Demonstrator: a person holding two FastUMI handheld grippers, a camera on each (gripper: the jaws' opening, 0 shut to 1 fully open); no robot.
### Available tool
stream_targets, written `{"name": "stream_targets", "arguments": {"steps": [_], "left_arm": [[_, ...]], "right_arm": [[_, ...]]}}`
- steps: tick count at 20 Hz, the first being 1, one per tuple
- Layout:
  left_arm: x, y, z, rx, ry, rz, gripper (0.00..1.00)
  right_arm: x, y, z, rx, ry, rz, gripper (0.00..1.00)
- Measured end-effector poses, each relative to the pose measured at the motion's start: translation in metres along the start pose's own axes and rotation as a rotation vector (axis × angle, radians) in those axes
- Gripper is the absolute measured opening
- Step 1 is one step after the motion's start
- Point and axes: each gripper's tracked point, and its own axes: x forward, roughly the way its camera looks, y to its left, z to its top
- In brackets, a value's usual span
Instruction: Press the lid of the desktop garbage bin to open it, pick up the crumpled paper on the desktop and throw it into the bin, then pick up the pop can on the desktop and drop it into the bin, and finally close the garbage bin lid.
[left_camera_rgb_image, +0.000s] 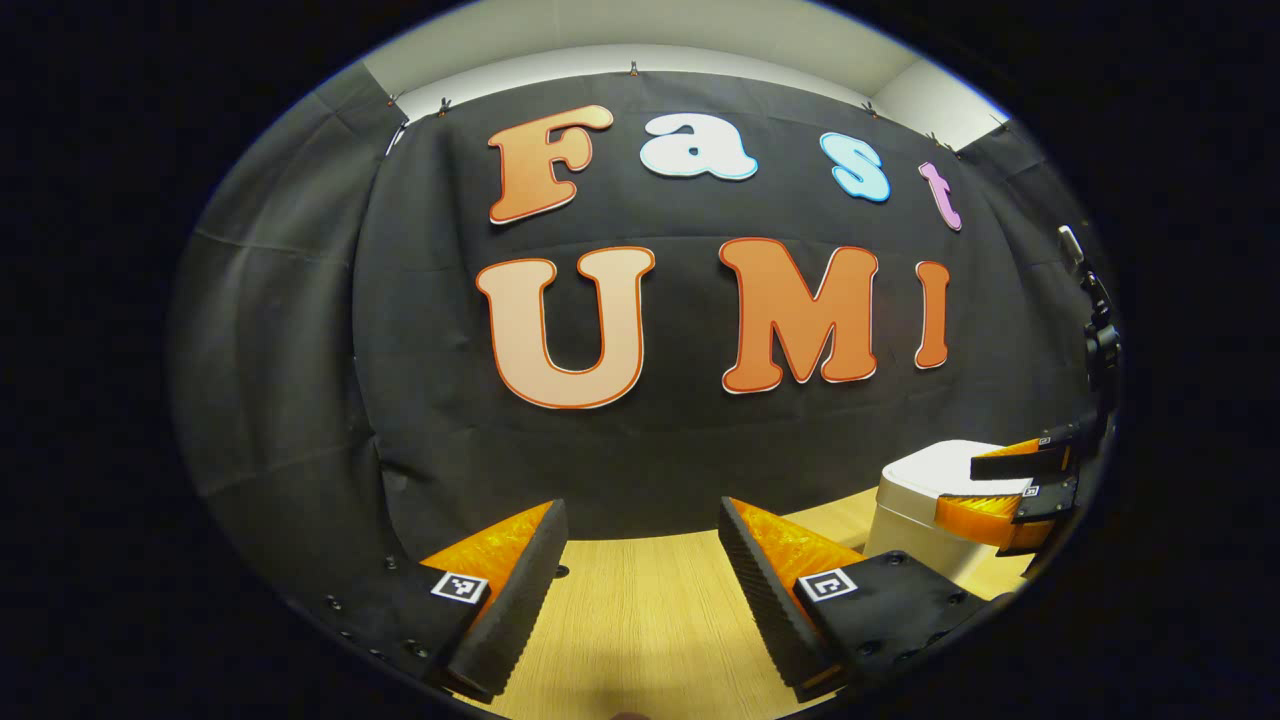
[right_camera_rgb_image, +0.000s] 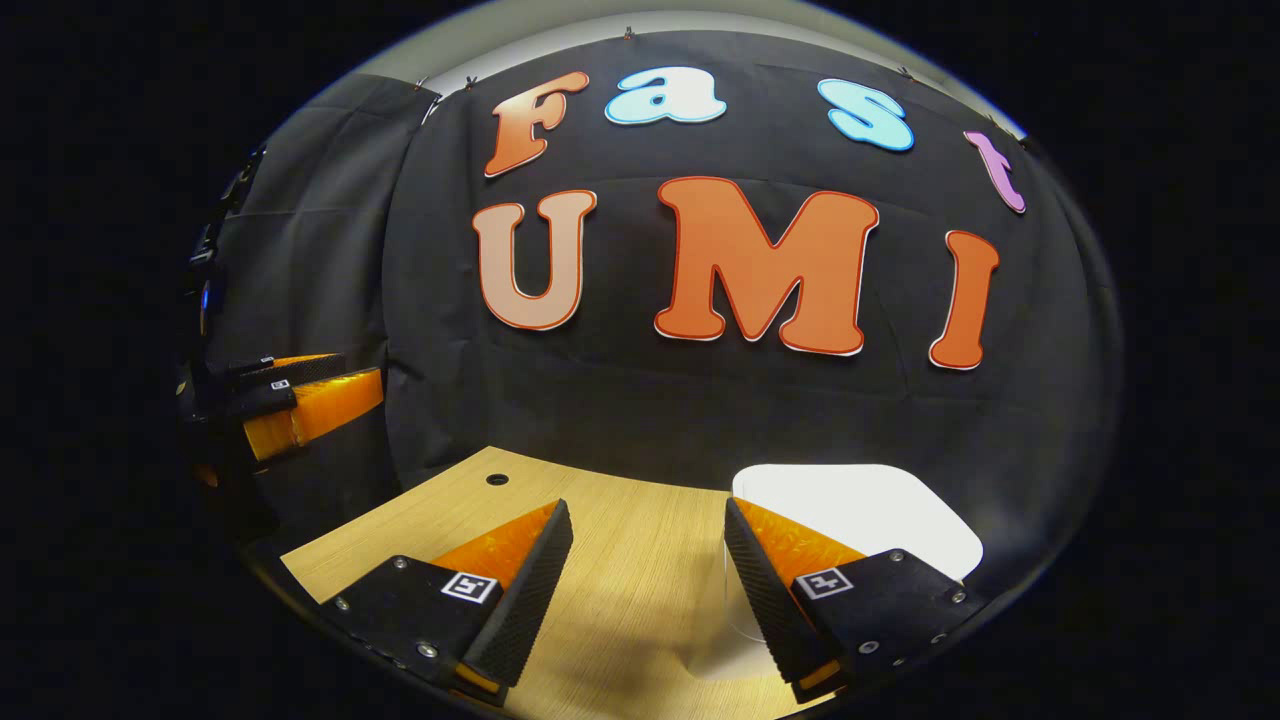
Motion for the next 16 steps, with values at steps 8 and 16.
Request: {"name": "stream_targets", "arguments": {"steps": [8,16], "left_arm": [[0.001,0.0,-0.003,-0.009,0.006,0.001,0.97],[-0.002,0.003,0.002,-0.002,-0.004,0.006,0.97]], "right_arm": [[-0.005,0.001,0.01,0.012,-0.048,0.013,0.93],[-0.007,0.007,0.011,0.004,-0.054,0.024,0.93]]}}
